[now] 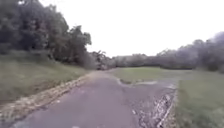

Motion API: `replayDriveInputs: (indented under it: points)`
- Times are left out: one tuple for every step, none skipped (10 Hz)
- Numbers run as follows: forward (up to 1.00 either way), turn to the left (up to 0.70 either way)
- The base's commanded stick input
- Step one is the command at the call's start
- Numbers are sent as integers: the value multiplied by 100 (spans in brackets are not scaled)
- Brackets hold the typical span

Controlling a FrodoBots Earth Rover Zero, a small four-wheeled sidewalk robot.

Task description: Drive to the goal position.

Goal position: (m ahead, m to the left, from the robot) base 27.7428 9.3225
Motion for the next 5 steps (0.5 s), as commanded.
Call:
replayDriveInputs:
  points:
    - [100,27]
    - [100,27]
    - [100,19]
    - [100,1]
    - [100,0]
